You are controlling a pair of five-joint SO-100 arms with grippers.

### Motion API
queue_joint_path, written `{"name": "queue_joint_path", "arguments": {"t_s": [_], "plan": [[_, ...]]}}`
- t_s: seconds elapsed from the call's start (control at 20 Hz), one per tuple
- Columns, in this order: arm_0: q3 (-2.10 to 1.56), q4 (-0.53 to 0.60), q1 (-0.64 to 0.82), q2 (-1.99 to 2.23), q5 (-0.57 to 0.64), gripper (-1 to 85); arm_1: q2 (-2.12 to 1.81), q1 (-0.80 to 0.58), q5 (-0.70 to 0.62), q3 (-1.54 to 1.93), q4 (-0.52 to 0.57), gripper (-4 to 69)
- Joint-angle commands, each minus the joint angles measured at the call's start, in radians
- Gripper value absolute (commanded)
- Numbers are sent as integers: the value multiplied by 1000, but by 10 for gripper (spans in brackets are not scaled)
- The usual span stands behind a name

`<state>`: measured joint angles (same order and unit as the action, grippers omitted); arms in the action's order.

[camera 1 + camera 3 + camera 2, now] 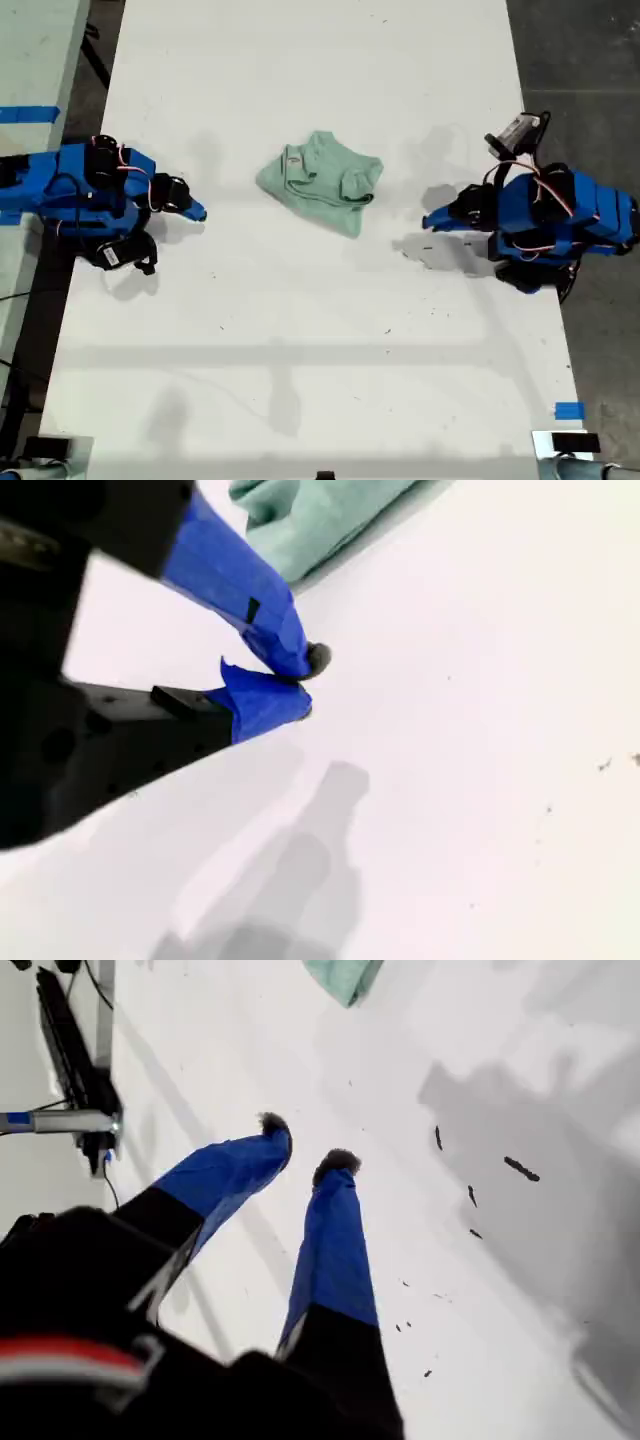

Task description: Fold tshirt

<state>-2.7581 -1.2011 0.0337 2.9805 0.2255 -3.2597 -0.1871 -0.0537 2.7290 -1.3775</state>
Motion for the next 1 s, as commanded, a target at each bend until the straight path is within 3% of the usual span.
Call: {"name": "queue_joint_path", "arguments": {"t_s": [0.0, 0.1, 0.25, 0.3, 0.35, 0.45, 0.95], "plan": [[-172, -112, 21, 333, -58, 1, -109, 55, 71, 184, 75, 71], [-256, -84, -5, 348, -107, 19, -103, 83, 60, 261, 118, 59], [-255, -213, 89, 348, -106, 30, -106, 86, 81, 270, 141, 57], [-259, -218, 127, 348, -98, 53, -106, 72, 28, 270, 140, 59], [-258, -218, 161, 348, -104, 67, -106, 69, -126, 270, 140, 59], [-258, -218, 216, 348, -104, 73, -107, 67, -566, 268, 135, 59], [-258, -218, 281, 348, -104, 83, -107, 71, -571, 265, 126, 49]]}}
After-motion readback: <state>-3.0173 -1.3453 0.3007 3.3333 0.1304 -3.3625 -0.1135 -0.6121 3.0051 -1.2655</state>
